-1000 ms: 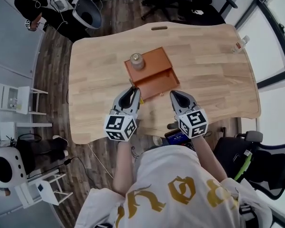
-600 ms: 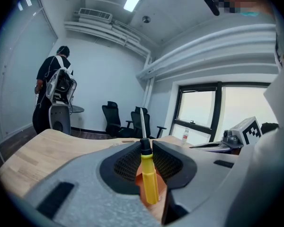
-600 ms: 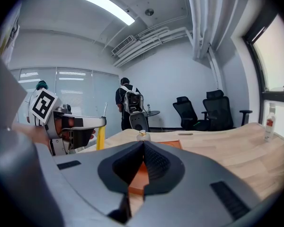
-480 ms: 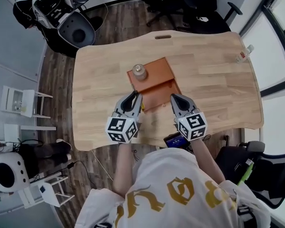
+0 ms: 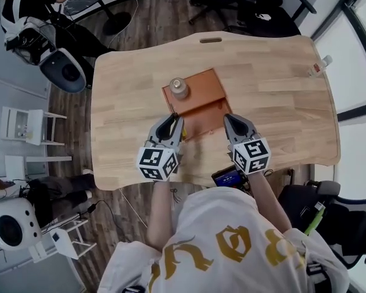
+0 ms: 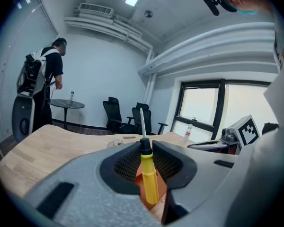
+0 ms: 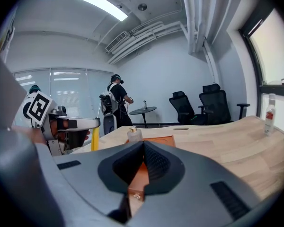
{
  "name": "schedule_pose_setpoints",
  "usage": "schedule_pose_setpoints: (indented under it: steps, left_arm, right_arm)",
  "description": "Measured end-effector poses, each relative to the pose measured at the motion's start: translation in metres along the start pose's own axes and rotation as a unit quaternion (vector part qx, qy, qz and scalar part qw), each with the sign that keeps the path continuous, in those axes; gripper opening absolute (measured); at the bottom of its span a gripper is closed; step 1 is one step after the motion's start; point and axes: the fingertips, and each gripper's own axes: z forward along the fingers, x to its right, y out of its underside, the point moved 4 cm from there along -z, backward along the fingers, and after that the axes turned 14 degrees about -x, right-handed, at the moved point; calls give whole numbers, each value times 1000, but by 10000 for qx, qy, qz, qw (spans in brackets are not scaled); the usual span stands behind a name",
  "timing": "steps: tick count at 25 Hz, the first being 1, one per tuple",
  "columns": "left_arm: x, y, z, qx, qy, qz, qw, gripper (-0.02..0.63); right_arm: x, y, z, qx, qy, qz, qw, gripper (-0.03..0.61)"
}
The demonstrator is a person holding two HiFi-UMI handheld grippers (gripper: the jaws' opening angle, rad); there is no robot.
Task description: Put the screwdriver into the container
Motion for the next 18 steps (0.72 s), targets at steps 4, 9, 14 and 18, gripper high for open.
schedule_pose_setpoints:
  steps: [4,9,14,18]
  left_arm:
    - [-4,3,4,-87,-21,38,10000,75]
    - [-7,12,10,-208,-10,23,9998,75]
    - [-11,20,22,-377,89,-46,9992,75]
    - [-16,17,34,-427,150,13,9990,75]
  right_arm:
    - [2,8,3,-62,8,90,9999,9]
    - [5,16,8,-163,-7,143,9998,9]
    - [2,19,12,-153,-170,194,9995,9]
    - [3,16,22,-203,-198,177,9994,9]
